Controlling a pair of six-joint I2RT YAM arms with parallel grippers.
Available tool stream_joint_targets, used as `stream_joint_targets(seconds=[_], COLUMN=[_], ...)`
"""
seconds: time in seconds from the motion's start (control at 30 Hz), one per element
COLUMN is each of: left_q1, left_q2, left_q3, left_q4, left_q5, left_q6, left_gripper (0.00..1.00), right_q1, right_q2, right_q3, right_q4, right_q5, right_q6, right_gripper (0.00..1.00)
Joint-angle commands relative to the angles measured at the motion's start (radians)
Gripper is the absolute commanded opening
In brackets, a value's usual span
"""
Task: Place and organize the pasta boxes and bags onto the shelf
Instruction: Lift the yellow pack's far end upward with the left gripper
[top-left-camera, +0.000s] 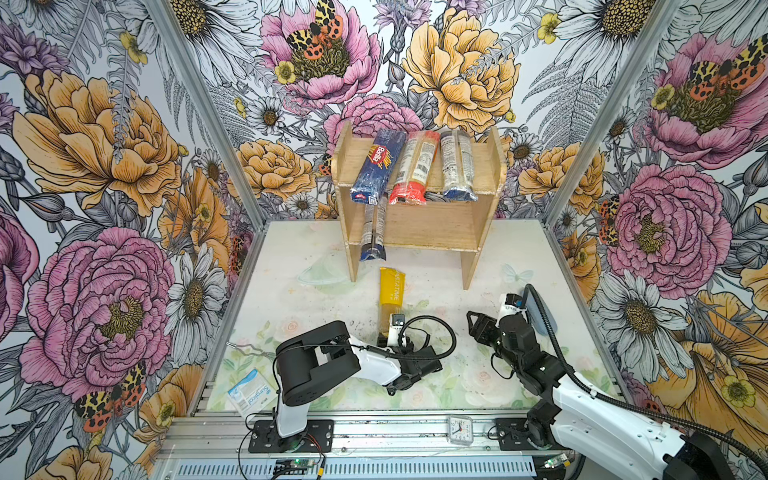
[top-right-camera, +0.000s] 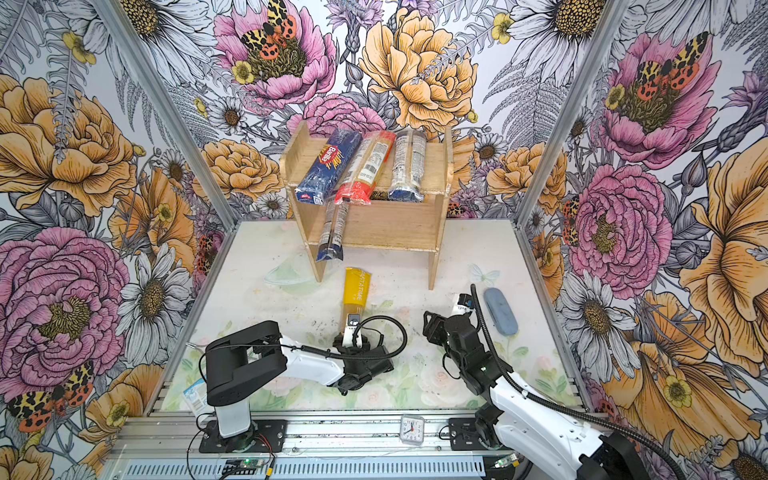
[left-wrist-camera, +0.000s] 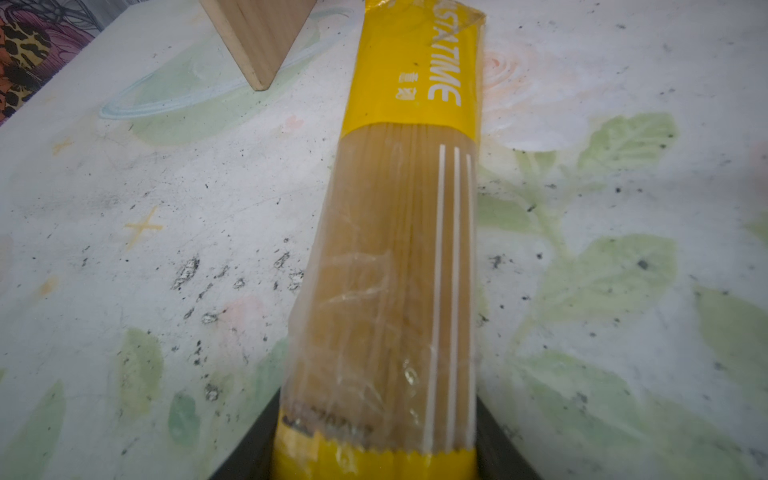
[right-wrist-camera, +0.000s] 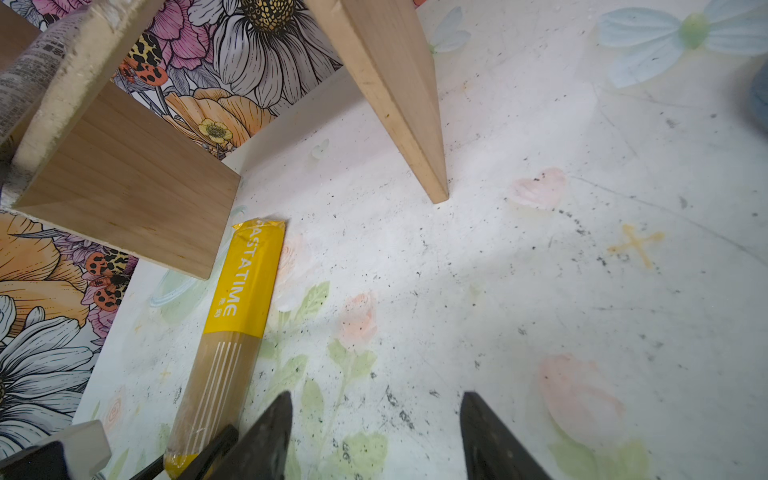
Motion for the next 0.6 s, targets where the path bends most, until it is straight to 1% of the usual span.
stream_joint_targets(seconds=[0.0, 0.17, 0.3, 0.4, 0.57], left_q1=[-0.010, -0.032, -0.066, -0.078, -0.091], left_q2=[-0.012, -0.046, -0.126, -0.184, -0.268], left_q3=[-0.002, -0.008, -0.004, -0.002, 0.002], left_q4=[-0.036, -0.036, -0.042, -0.042, -0.036], left_q5=[-0.006, -0.020, -0.017, 0.008, 0.010], left_q6=[0.028, 0.052, 0.096, 0.105, 0.147], left_gripper=[0.15, 0.14, 0.13, 0.13, 0.14], right_q1=[-0.008, -0.008, -0.009, -0.011, -0.011], right_q2=[0.000, -0.002, 0.007, 0.019, 0.025], right_q3=[0.026, 0.024, 0.026, 0.030, 0.035], right_q4=[-0.002, -0.001, -0.001, -0.001, -0.001], right_q5=[0.007, 0.005, 0.002, -0.001, -0.003], right_q6=[0.008, 0.007, 0.005, 0.002, -0.001], right_gripper=[0.66, 0.65, 0.65, 0.65, 0.65])
